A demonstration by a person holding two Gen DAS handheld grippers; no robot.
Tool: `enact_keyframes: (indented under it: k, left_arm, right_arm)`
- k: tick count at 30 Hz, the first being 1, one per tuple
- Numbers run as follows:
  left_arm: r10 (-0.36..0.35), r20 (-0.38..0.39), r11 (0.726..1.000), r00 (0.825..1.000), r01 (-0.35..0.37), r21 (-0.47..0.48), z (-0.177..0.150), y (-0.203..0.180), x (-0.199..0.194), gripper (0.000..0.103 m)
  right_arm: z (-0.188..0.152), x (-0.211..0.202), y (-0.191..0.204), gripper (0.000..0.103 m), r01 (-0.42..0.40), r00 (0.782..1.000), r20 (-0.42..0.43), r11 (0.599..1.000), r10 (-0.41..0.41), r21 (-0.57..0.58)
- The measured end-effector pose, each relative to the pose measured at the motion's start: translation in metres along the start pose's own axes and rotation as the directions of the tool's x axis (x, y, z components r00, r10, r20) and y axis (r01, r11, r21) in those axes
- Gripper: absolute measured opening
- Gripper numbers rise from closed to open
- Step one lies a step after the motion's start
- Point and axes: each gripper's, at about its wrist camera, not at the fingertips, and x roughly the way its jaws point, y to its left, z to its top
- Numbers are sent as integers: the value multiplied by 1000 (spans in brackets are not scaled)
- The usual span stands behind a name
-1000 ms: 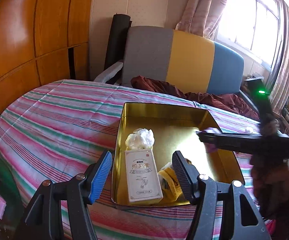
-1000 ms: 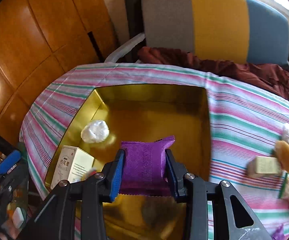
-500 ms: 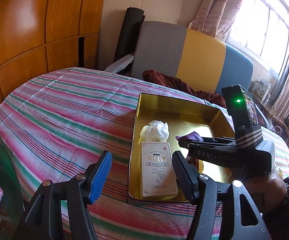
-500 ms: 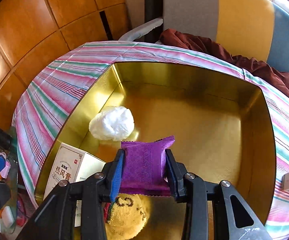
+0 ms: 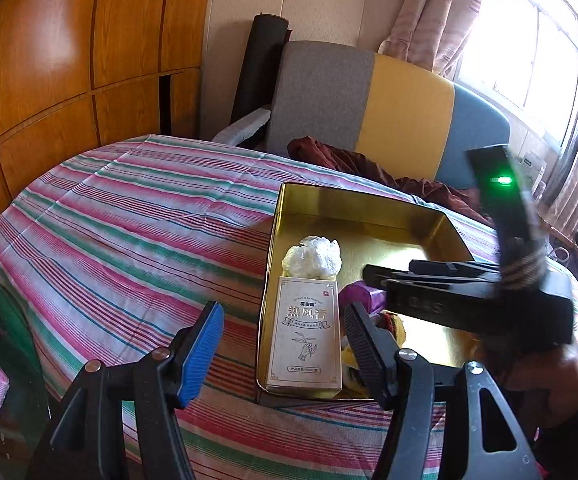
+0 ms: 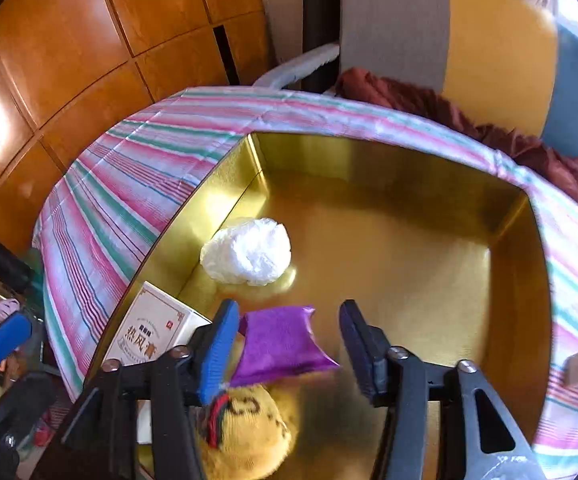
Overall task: Organize objects
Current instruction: 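Carry the purple pouch into the gold tray and open the right gripper, then grasp the yellow sponge with the left gripper while right withdraws from the tray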
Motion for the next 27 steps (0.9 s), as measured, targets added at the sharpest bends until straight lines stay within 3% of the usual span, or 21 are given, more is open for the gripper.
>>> enact_keyframes:
  k: [6,13,27]
  left_arm:
    - [7,0,1000,1000,-7,-11,-3,2,-2,63]
    - [-2,-20,1000,1000,2,5,-11,-8,-2,63]
    - [-66,-37,994,997,69,90,-12,-56,-4,64]
  right_arm:
    - [-10,-42,2,68,128,987,98,991,-124,-35]
    - [-25,-92,3,70,239,956,188,970,-227,-45]
    - [-56,-168,-10,76,307,914,285,952,-290,-17]
